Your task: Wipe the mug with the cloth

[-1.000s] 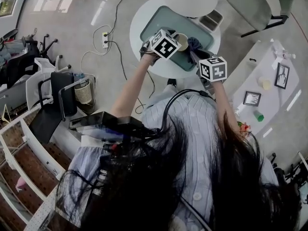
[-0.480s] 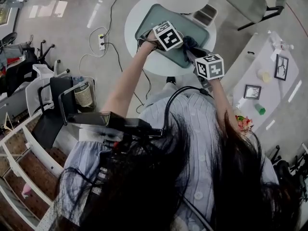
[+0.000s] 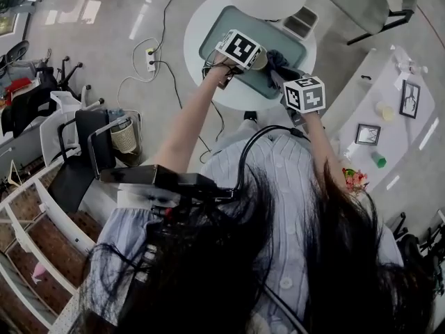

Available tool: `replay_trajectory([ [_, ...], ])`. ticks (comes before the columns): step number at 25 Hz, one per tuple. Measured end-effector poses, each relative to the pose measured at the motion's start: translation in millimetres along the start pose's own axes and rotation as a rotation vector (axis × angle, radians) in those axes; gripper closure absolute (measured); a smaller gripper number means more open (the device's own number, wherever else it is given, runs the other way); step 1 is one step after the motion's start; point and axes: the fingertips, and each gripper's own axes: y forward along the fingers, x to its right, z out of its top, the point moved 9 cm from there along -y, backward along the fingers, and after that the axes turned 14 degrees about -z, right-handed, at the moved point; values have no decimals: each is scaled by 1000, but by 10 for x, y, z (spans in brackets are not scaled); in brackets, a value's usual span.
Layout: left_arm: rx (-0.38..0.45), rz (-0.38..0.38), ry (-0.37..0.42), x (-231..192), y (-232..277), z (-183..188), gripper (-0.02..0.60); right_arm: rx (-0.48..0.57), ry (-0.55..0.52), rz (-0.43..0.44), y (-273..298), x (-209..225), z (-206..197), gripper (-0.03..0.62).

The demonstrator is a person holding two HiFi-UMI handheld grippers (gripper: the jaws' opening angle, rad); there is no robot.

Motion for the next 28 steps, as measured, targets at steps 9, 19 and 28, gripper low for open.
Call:
replay_trajectory([
  [9, 169, 90, -340, -51, -95, -142, 529, -6, 3, 7, 44, -7, 6, 508],
  [19, 301, 163, -543, -24, -33, -268, 529, -9, 8, 15, 81, -61, -14, 508],
  [28, 89, 173, 189, 150, -73, -98, 528, -6, 16, 10, 60, -10, -57, 508],
])
